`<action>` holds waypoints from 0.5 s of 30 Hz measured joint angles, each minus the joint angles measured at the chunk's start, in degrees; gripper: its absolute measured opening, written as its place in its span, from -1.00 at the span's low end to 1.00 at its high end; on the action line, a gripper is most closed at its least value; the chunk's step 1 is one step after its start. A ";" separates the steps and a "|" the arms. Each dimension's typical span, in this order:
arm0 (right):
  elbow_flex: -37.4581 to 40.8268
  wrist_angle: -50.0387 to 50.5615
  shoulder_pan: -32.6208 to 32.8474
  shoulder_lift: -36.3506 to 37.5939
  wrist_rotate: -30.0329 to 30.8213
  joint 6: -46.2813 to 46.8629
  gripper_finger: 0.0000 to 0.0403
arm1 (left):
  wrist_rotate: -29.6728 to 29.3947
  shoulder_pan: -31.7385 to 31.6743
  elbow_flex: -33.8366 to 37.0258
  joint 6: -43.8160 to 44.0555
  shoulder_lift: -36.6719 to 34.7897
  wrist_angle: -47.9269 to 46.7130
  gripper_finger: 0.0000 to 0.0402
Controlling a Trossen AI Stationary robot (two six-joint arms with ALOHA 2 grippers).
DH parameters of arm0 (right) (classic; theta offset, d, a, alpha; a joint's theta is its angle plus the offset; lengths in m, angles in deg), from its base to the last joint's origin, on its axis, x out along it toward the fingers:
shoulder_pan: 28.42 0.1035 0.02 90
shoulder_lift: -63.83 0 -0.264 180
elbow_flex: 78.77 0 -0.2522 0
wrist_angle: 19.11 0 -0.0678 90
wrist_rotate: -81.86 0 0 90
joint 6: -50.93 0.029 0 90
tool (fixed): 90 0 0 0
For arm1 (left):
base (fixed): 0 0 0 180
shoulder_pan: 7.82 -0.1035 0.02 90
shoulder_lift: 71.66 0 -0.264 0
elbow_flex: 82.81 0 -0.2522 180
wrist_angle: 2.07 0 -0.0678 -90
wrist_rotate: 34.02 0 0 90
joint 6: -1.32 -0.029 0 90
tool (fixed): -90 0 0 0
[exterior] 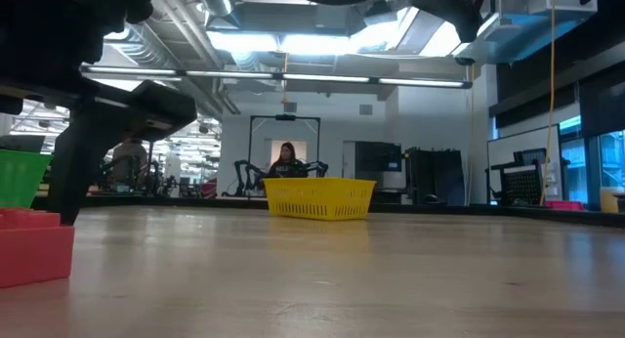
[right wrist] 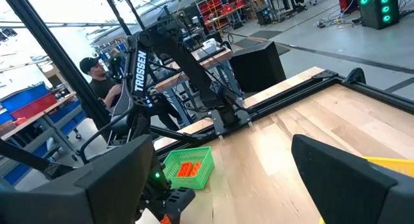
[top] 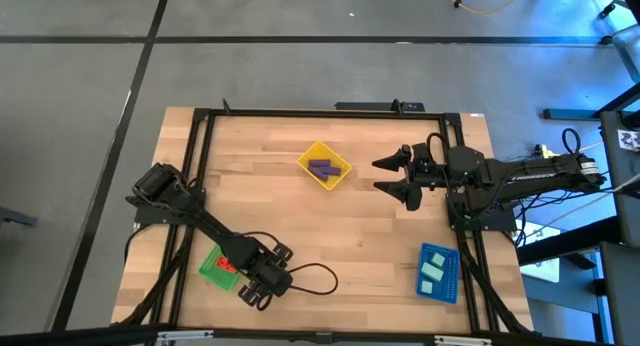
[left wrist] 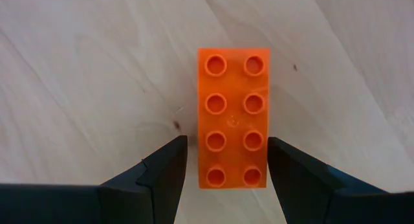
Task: Sort & place blocks by color
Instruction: Put the orange game piece into the green bin
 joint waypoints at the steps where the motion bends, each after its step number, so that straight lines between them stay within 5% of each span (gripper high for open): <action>1: 0.00 0.00 0.00 0.00 0.00 -0.02 0.85 | 0.00 -0.02 0.02 0.00 0.00 -0.02 0.02; 15: 0.00 -0.01 0.00 0.00 0.02 -0.02 0.85 | -0.92 -0.19 0.06 -0.52 -0.04 1.03 -0.36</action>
